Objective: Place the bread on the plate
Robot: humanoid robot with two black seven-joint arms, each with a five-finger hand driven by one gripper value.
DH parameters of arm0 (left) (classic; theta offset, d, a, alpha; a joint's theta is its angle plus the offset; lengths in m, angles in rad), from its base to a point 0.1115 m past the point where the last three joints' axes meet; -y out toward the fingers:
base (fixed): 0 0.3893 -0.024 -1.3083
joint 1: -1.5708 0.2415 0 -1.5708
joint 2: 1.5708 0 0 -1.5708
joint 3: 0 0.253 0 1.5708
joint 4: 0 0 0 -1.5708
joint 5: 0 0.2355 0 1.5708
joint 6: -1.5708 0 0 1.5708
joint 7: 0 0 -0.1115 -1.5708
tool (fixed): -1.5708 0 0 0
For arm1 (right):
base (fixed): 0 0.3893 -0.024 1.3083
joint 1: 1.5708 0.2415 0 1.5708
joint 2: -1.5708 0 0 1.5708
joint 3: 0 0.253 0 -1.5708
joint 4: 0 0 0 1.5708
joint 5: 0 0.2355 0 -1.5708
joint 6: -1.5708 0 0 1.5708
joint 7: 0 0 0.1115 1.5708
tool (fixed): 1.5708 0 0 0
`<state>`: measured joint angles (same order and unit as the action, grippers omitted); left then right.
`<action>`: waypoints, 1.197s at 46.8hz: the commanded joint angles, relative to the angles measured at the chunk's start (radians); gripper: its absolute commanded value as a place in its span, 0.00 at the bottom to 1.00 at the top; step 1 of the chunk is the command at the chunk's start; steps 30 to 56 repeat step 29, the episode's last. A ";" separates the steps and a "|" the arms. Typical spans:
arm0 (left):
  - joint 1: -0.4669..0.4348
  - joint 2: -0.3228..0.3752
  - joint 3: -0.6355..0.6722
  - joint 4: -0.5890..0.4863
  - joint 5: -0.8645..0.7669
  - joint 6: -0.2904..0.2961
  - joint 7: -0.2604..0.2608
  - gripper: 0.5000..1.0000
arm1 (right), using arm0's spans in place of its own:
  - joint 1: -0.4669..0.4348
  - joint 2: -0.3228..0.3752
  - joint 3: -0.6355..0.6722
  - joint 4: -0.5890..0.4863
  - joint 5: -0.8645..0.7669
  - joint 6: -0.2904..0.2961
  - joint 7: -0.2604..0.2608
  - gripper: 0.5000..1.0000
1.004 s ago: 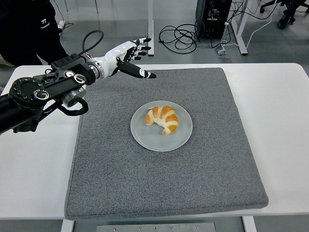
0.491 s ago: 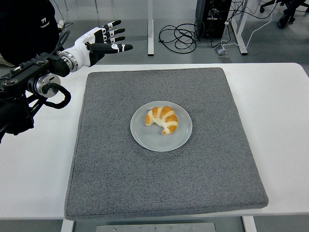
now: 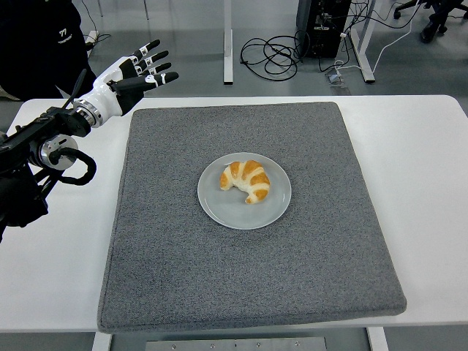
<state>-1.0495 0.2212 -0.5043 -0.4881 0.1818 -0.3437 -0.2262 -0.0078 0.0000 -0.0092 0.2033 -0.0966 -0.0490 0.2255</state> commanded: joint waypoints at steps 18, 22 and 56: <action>0.063 -0.005 -0.005 -0.001 -0.001 -0.009 -0.013 0.93 | 0.000 0.000 0.000 0.001 0.000 0.001 0.000 1.00; 0.063 -0.005 -0.003 -0.001 0.001 -0.018 -0.033 0.93 | 0.000 0.000 0.000 0.001 0.000 0.001 0.000 1.00; 0.063 -0.003 -0.003 -0.001 0.001 -0.024 -0.041 0.93 | 0.000 0.000 -0.005 0.001 0.000 0.001 0.000 1.00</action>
